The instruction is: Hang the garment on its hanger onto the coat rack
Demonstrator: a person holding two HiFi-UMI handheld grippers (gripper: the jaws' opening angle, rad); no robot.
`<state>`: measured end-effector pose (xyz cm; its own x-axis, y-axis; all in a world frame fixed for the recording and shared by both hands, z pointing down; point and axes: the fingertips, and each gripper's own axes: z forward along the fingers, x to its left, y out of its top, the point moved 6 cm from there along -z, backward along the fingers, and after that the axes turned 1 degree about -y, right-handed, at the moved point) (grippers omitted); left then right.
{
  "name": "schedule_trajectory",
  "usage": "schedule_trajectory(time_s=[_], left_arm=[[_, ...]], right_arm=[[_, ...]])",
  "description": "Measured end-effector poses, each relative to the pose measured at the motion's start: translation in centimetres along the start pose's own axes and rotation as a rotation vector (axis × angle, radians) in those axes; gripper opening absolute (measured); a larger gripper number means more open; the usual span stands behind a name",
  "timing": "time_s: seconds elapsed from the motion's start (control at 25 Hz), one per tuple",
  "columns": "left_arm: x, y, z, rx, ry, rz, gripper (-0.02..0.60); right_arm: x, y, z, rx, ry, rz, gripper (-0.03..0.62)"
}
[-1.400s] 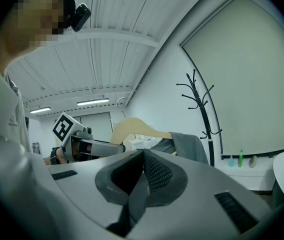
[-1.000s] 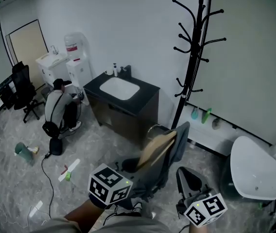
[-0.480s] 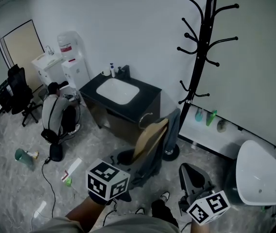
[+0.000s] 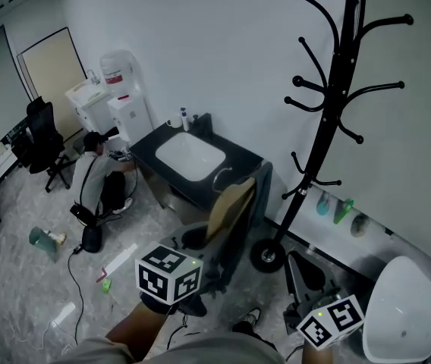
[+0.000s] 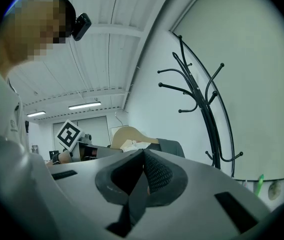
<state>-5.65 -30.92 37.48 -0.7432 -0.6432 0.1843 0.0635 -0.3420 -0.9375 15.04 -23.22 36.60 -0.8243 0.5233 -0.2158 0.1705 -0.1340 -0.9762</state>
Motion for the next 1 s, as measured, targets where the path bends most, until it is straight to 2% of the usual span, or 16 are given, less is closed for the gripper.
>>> schedule_trajectory(time_s=[0.2, 0.4, 0.6, 1.0], left_arm=[[1.3, 3.0, 6.9, -0.023, 0.056, 0.004, 0.051], [2.3, 5.4, 13.5, -0.014, 0.068, 0.01, 0.051], [3.5, 7.8, 18.4, -0.013, 0.057, 0.015, 0.051], [4.4, 10.0, 26.3, 0.031, 0.005, 0.04, 0.051]], right_arm=[[-5.6, 1.8, 2.7, 0.017, 0.051, -0.017, 0.015], [-9.3, 2.1, 4.5, 0.032, 0.066, 0.006, 0.015], [-11.4, 3.2, 5.3, 0.016, 0.034, 0.005, 0.015], [-14.3, 4.3, 6.3, -0.002, -0.045, -0.011, 0.015]])
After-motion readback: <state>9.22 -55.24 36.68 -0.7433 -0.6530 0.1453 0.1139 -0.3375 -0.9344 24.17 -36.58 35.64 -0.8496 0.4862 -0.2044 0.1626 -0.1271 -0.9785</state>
